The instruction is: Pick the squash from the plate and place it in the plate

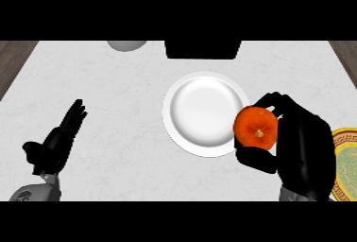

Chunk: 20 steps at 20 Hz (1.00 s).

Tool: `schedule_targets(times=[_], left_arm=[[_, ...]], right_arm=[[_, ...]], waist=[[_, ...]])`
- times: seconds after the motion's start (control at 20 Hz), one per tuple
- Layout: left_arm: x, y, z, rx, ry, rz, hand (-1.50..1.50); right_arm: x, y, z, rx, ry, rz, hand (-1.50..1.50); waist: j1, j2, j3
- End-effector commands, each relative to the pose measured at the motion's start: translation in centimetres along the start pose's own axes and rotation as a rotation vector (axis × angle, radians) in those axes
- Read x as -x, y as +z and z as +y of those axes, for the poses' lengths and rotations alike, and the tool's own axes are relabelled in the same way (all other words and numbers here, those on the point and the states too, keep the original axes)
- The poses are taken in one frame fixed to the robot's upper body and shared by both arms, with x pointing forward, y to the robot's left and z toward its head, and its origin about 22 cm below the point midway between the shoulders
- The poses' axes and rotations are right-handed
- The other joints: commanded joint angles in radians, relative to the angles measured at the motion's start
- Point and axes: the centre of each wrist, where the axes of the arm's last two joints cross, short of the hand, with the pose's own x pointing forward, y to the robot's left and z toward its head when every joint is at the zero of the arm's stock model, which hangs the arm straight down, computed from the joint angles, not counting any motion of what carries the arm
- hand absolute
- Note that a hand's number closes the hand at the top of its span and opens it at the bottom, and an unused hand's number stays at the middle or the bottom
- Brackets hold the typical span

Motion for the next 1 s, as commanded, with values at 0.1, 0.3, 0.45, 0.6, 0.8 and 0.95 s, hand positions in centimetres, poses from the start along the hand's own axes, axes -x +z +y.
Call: schedule_targets(times=[0.1, 0.3, 0.45, 0.6, 0.8, 0.95], left_arm=[[0.0, 0.5, -0.3, -0.012, 0.007, 0.016, 0.00], [-0.7, -0.5, -0.4, -0.005, 0.007, 0.020, 0.00], [0.1, 0.6, 0.2, 0.008, 0.005, 0.009, 0.00], [-1.2, -1.1, -0.5, 0.002, -0.001, -0.003, 0.00], [0.8, 0.0, -0.2, 0.003, -0.009, 0.001, 0.00], [0.9, -0.8, -1.3, 0.017, -0.013, -0.012, 0.00]], right_arm=[[-2.4, -2.4, 6.2, -0.028, -0.014, -0.026, 1.50], [-3.6, -4.0, 8.8, -0.052, -0.040, 0.000, 1.50], [-4.3, -5.8, 11.7, -0.046, -0.034, 0.007, 1.50], [-3.3, -7.3, 11.2, 0.034, -0.222, 0.112, 1.50], [-3.5, -7.8, 14.3, 0.005, -0.161, 0.201, -1.50], [-4.1, -9.6, 15.1, -0.011, -0.212, 0.249, -1.50]], waist=[[0.001, 0.000, 0.001], [0.000, 0.000, 0.001], [0.008, 0.001, 0.001], [0.009, 0.004, 0.002], [0.005, 0.002, 0.001], [0.013, 0.005, 0.001]])
